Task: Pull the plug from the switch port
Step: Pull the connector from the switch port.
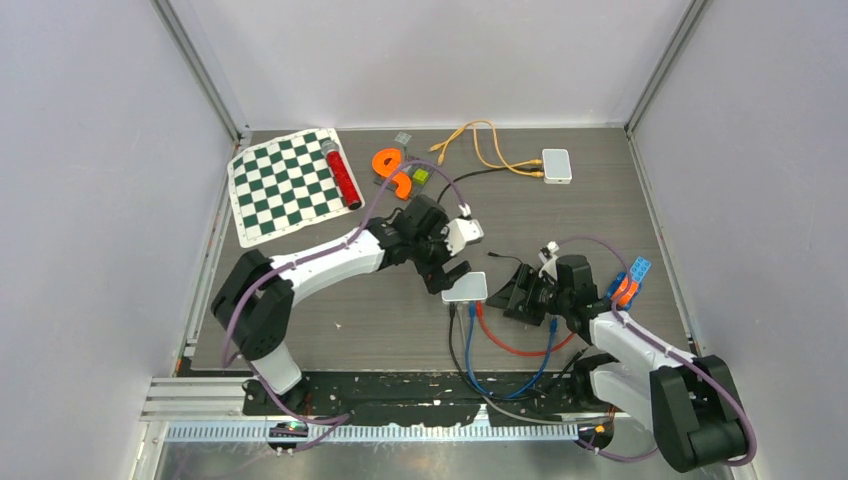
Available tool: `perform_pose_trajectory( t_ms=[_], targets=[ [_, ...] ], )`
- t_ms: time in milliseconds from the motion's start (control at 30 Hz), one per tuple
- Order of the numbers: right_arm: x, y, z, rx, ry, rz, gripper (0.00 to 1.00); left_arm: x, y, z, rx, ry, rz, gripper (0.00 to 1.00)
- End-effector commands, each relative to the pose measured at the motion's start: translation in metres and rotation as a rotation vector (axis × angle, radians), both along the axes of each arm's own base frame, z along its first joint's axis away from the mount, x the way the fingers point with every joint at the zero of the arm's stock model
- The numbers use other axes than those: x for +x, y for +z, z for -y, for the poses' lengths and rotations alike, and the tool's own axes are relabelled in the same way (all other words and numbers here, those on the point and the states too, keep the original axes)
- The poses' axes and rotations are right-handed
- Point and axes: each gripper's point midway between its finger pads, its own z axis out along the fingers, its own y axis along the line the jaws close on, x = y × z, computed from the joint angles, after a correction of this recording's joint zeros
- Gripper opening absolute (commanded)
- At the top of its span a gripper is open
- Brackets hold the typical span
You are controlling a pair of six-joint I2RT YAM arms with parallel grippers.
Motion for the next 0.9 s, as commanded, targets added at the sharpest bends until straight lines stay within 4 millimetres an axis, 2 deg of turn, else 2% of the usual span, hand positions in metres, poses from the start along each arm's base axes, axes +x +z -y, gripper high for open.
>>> perform_pose_trajectory(
  t_ms=[0, 133, 300, 500, 733, 867],
  targets=[
    [0.02, 0.004, -0.003, 0.059, -0.103, 0.013, 0.72, -0.015, -0.005, 0.014, 0.072, -0.156, 0.015, 0.96],
    [0.018, -0.002, -0.009, 0.084, -0.079, -0.024, 0.7, -0.02, -0.025, 0.017, 0.144, -0.208, -0.008, 0.95],
    [0.015, -0.013, -0.012, 0.084, -0.052, -0.074, 0.69, -0.016, -0.027, 0.025, 0.168, -0.23, 0.005, 0.95],
    [0.017, -0.011, -0.014, 0.097, -0.048, -0.067, 0.69, -0.008, -0.036, 0.027, 0.213, -0.23, 0.015, 0.96],
    [0.019, -0.014, -0.015, 0.093, -0.047, -0.078, 0.67, -0.013, -0.048, 0.027, 0.253, -0.258, -0.002, 0.95],
    [0.018, -0.017, -0.015, 0.094, -0.047, -0.089, 0.67, -0.016, -0.048, 0.031, 0.247, -0.272, -0.002, 0.96]
  ],
)
